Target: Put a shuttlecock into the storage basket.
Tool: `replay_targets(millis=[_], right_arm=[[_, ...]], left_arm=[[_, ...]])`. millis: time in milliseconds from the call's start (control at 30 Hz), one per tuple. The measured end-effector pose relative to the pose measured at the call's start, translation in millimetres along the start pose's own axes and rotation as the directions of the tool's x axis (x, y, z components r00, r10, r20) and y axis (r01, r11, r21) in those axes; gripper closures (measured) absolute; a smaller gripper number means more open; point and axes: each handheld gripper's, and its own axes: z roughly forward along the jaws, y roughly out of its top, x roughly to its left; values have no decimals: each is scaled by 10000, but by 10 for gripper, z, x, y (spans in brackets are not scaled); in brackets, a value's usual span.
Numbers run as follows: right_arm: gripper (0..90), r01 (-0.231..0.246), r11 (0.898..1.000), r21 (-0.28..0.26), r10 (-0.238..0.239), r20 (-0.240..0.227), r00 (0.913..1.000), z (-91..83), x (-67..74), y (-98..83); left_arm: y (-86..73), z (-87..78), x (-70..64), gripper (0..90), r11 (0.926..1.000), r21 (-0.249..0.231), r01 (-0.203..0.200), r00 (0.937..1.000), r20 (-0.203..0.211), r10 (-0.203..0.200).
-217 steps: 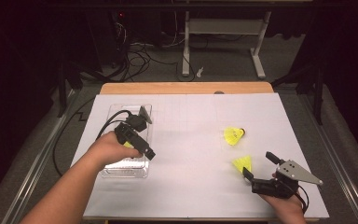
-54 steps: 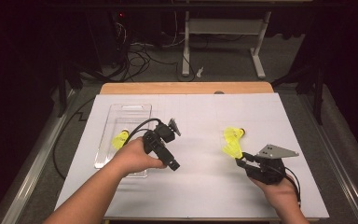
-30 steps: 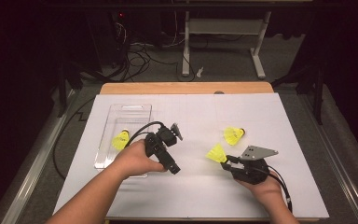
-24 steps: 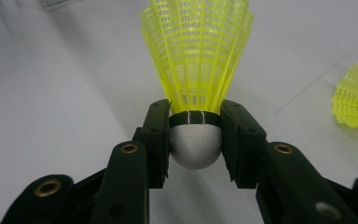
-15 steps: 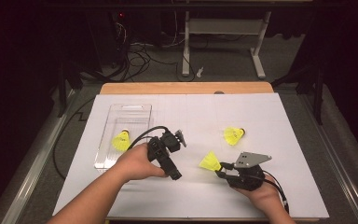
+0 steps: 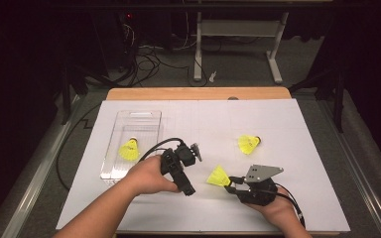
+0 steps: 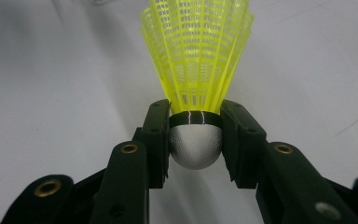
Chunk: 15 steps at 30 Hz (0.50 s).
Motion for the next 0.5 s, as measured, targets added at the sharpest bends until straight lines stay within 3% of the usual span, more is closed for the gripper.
replay_targets(millis=[500], right_arm=[[660,336,9993,147,-329,-488,9983,119,156,74]], left_arm=[[25,43,-58,124,9990,47,-455,9988,185,454]])
